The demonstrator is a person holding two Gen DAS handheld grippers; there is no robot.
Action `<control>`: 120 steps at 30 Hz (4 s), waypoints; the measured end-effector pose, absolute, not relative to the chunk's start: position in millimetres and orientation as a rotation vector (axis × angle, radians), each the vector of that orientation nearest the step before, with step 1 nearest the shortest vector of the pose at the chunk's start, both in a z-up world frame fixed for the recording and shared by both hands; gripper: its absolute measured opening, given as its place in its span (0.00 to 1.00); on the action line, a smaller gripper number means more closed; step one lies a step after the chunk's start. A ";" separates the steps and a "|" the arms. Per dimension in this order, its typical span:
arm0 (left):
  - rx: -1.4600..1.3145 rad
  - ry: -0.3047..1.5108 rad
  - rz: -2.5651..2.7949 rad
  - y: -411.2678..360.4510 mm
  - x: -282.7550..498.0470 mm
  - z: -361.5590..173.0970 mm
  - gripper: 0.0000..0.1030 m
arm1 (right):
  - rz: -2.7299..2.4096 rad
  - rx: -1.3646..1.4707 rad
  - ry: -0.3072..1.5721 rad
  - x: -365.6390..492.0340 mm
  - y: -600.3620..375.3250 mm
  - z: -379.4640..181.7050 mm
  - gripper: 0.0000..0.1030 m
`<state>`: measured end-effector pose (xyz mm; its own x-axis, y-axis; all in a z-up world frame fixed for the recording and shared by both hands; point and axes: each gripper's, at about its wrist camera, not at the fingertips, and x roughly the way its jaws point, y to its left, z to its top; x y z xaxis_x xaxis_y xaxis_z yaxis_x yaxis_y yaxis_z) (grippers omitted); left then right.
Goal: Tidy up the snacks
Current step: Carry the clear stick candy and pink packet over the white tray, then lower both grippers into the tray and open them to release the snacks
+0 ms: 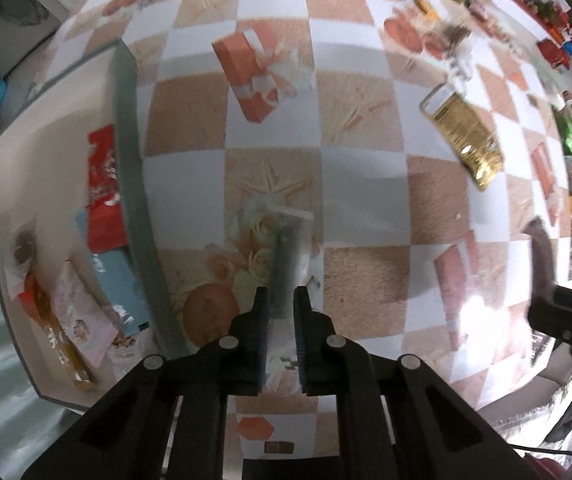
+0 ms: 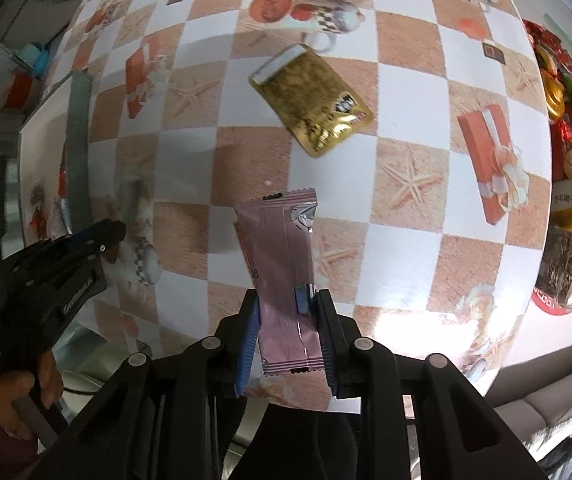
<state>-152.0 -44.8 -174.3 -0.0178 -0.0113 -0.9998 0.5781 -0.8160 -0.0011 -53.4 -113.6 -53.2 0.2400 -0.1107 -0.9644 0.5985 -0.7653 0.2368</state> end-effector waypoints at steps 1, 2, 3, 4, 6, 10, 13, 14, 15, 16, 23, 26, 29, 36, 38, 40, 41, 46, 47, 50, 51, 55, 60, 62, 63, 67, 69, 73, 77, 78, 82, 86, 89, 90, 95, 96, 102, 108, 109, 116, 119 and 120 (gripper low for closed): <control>1.834 0.598 -1.898 -44.8 -149.9 -168.8 0.13 | -1.575 1.930 0.445 -52.7 -116.2 -52.1 0.29; 1.825 0.604 -1.906 -44.2 -148.3 -164.9 0.13 | -1.574 1.926 0.447 -52.4 -118.6 -51.2 0.29; 1.813 0.604 -1.913 -44.9 -147.3 -161.2 0.13 | -1.574 1.919 0.453 -51.5 -121.8 -50.1 0.29; 1.802 0.610 -1.914 -46.6 -143.7 -158.1 0.13 | -1.574 1.915 0.456 -51.0 -123.4 -49.5 0.29; 1.798 0.636 -1.908 -48.7 -135.2 -157.1 0.13 | -1.569 1.911 0.463 -49.3 -127.1 -48.8 0.29; 1.811 0.694 -1.864 -55.8 -122.9 -166.1 0.37 | -1.567 1.909 0.458 -47.1 -131.4 -47.0 0.29; 1.805 0.683 -1.846 -59.6 -122.5 -171.8 0.54 | -1.568 1.914 0.442 -45.9 -130.9 -47.7 0.29; 1.811 0.683 -1.842 -60.0 -124.4 -173.6 0.54 | -1.568 1.918 0.438 -45.9 -129.9 -48.2 0.29; 1.826 0.692 -1.830 -60.1 -126.9 -178.8 0.54 | -1.569 1.924 0.432 -45.7 -127.7 -49.0 0.29; 1.836 0.697 -1.820 -63.8 -132.1 -183.2 0.56 | -1.566 1.929 0.428 -46.3 -125.5 -49.6 0.29; 1.910 0.590 -1.810 -62.3 -153.0 -214.2 0.57 | -1.581 1.968 0.414 -56.3 -106.1 -52.7 0.29; 1.917 0.556 -1.823 -56.0 -161.3 -219.1 0.57 | -1.590 1.983 0.412 -62.3 -99.0 -54.5 0.29; 1.920 0.578 -1.834 -53.1 -165.3 -217.9 0.47 | -1.591 1.996 0.410 -66.0 -96.0 -57.1 0.29; 1.919 0.597 -1.883 -48.5 -175.4 -211.6 0.17 | -1.586 1.984 0.406 -67.8 -104.0 -56.0 0.29; 1.903 0.610 -1.910 -50.8 -170.7 -202.2 0.17 | -1.587 1.975 0.400 -67.9 -107.6 -54.7 0.29; 1.877 0.635 -1.950 -53.3 -168.0 -190.6 0.17 | -1.583 1.969 0.399 -67.7 -110.7 -54.6 0.29; 1.864 0.648 -1.967 -54.1 -167.2 -184.7 0.17 | -1.580 1.967 0.397 -67.3 -112.0 -54.6 0.29; 1.793 0.712 -2.021 -71.6 -153.4 -154.3 0.17 | -1.567 1.953 0.395 -63.2 -122.3 -52.5 0.29; 1.779 0.723 -2.024 -71.3 -146.8 -147.8 0.17 | -1.565 1.949 0.397 -61.7 -124.1 -52.1 0.29; 1.745 0.750 -2.022 -71.2 -141.8 -134.5 0.17 | -1.561 1.934 0.403 -59.3 -131.2 -48.7 0.29; 1.733 0.756 -2.020 -70.7 -140.6 -131.5 0.17 | -1.559 1.929 0.405 -58.5 -132.9 -47.5 0.29; 1.683 0.785 -1.994 -75.8 -125.0 -118.9 0.17 | -1.552 1.905 0.424 -52.6 -144.8 -42.6 0.29; 1.633 0.820 -1.959 -91.1 -109.0 -118.4 0.17 | -1.535 1.872 0.459 -43.3 -160.8 -36.2 0.29; 1.617 0.827 -1.952 -95.8 -101.2 -116.6 0.17 | -1.525 1.855 0.476 -37.7 -169.5 -32.9 0.29; 1.605 0.832 -1.944 -99.6 -95.8 -115.3 0.17 | -1.521 1.848 0.484 -34.9 -174.5 -32.2 0.29; 1.573 0.846 -1.911 -112.0 -79.7 -113.3 0.17 | -1.501 1.813 0.517 -22.6 -194.8 -27.4 0.29; 1.556 0.852 -1.898 -118.5 -71.7 -112.0 0.17 | -1.488 1.792 0.539 -15.5 -206.0 -24.6 0.29; 1.532 0.851 -1.874 -130.1 -57.8 -110.1 0.17 | -1.464 1.762 0.570 -2.5 -226.1 -22.2 0.29; 1.500 0.866 -1.854 -142.7 -44.2 -107.9 0.17 | -1.438 1.726 0.605 11.5 -249.3 -18.5 0.29; 1.494 0.868 -1.850 -145.7 -41.6 -107.3 0.17 | -1.432 1.717 0.613 14.8 -255.8 -17.8 0.29; 1.469 0.860 -1.842 -158.4 -33.5 -103.7 0.17 | -1.418 1.687 0.632 24.8 -278.7 -12.6 0.29; 1.452 0.842 -1.833 -172.4 -29.5 -100.1 0.17 | -1.405 1.655 0.647 30.9 -301.4 -7.1 0.29; 1.445 0.828 -1.832 -181.7 -28.9 -98.6 0.17 | -1.401 1.635 0.650 33.9 -318.8 -3.2 0.29; 1.442 0.819 -1.832 -186.0 -29.2 -97.9 0.17 | -1.398 1.629 0.649 35.0 -323.5 -2.3 0.29; 1.437 0.805 -1.833 -202.1 -32.5 -100.7 0.17 | -1.379 1.617 0.635 38.8 -348.4 -1.0 0.29; 1.438 0.802 -1.830 -205.4 -33.4 -102.4 0.17 | -1.374 1.615 0.634 39.9 -352.9 -1.7 0.29; 1.441 0.794 -1.802 -222.3 -38.5 -113.2 0.17 | -1.359 1.597 0.639 44.4 -384.8 -6.8 0.29; 1.459 0.797 -1.766 -234.4 -43.3 -127.7 0.17 | -1.346 1.599 0.628 42.5 -412.3 -16.1 0.29; 1.466 0.794 -1.759 -235.9 -44.0 -130.2 0.17 | -1.345 1.600 0.624 41.0 -415.1 -16.9 0.29; 1.491 0.787 -1.723 -242.4 -45.3 -141.9 0.17 | -1.332 1.605 0.611 40.9 -436.4 -26.3 0.29; 1.510 0.788 -1.705 -243.5 -45.0 -149.3 0.17 | -1.324 1.609 0.605 42.0 -439.7 -33.1 0.29; 1.518 0.789 -1.698 -243.6 -44.8 -152.6 0.17 | -1.320 1.614 0.601 41.8 -441.3 -36.4 0.29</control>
